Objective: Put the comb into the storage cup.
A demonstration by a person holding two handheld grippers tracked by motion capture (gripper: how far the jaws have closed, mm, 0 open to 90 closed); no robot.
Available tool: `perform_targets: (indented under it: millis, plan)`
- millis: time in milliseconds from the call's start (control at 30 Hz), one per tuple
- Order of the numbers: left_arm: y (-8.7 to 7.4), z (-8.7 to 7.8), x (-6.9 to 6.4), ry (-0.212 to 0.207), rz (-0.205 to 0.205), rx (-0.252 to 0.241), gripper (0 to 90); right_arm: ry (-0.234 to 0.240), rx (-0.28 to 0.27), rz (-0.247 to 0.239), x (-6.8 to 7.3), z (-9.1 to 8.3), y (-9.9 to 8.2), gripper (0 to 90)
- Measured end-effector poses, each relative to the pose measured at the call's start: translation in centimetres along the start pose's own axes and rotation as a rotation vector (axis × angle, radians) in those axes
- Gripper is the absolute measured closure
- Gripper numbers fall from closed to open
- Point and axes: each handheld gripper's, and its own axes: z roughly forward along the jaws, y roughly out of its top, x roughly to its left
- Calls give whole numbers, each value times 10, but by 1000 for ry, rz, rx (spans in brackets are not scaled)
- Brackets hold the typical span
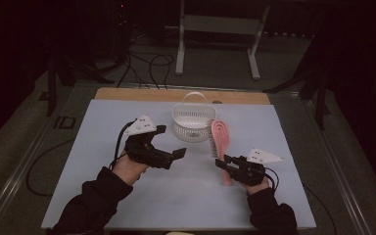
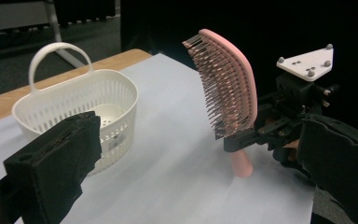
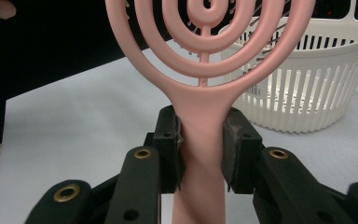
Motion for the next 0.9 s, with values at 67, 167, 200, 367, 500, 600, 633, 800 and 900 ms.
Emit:
perform_targets:
  millis: [67, 167, 200, 367, 500, 600, 633, 800, 900]
  plan:
    - [1, 4, -1, -6, -5, 4, 0, 0, 1, -2, 0, 0, 0, 705]
    - [4, 10, -4, -14, -13, 15, 0, -1, 0, -2, 0, 0, 0, 705]
    - [5, 11, -5, -20, -18, 17, 0, 2, -3, 4, 0, 0, 0, 705]
    - [11, 23, -11, -35, -17, 14, 0, -7, 0, 0, 0, 0, 0, 705]
    - [14, 32, -17, -39, -2, 7, 0, -3, 0, -1, 0, 1, 0, 705]
    - [17, 39, -21, -37, 8, 11, 0, -3, -2, -4, 0, 1, 0, 705]
    - [18, 42, -23, -39, 7, 15, 0, -4, 2, -2, 0, 1, 0, 706]
    - [23, 51, -27, -46, -1, 25, 0, -4, -2, -7, 0, 1, 0, 705]
    - [26, 57, -29, -45, -15, 26, 0, -2, 0, -1, 0, 1, 0, 705]
